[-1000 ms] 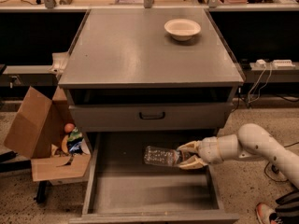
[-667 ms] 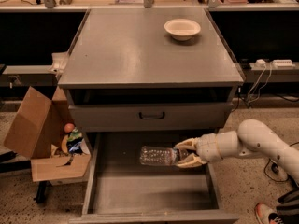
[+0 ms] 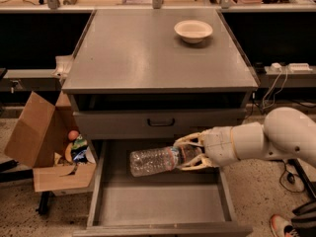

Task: Pick water bottle from middle drawer and place on counter

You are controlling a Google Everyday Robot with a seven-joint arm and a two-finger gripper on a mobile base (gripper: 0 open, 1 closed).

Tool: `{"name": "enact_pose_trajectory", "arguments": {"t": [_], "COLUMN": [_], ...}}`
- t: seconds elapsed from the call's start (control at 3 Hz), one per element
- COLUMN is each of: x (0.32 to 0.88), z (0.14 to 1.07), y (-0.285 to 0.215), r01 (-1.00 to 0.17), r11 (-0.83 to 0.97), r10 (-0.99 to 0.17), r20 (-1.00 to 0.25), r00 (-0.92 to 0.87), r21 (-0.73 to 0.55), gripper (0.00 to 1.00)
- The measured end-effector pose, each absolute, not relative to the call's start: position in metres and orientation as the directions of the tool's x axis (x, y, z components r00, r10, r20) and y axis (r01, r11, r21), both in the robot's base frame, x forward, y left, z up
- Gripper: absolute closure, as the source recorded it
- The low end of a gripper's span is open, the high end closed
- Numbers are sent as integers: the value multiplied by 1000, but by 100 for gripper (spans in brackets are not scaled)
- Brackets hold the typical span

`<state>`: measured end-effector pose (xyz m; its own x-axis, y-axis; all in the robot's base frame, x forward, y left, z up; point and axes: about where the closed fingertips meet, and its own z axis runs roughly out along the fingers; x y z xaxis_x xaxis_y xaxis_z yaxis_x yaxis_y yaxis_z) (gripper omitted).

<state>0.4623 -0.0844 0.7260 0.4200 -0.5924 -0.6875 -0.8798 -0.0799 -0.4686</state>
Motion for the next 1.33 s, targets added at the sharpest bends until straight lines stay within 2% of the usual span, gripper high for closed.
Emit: {"name": "enact_pose_trajectory", "arguments": {"t": [0.67,1.0,1.33], "x": [483,520,556], "z": [733,768,824], "y": [-90,-101,-121], "r01": [-899,-908,-880], "r11": [-30,64,162], "r10": [-602,-607,-612], "r20": [-710,-738,-745], "r00": [364,293,266], "r21": [-436,-413,-446], "gripper": [100,100,100]}}
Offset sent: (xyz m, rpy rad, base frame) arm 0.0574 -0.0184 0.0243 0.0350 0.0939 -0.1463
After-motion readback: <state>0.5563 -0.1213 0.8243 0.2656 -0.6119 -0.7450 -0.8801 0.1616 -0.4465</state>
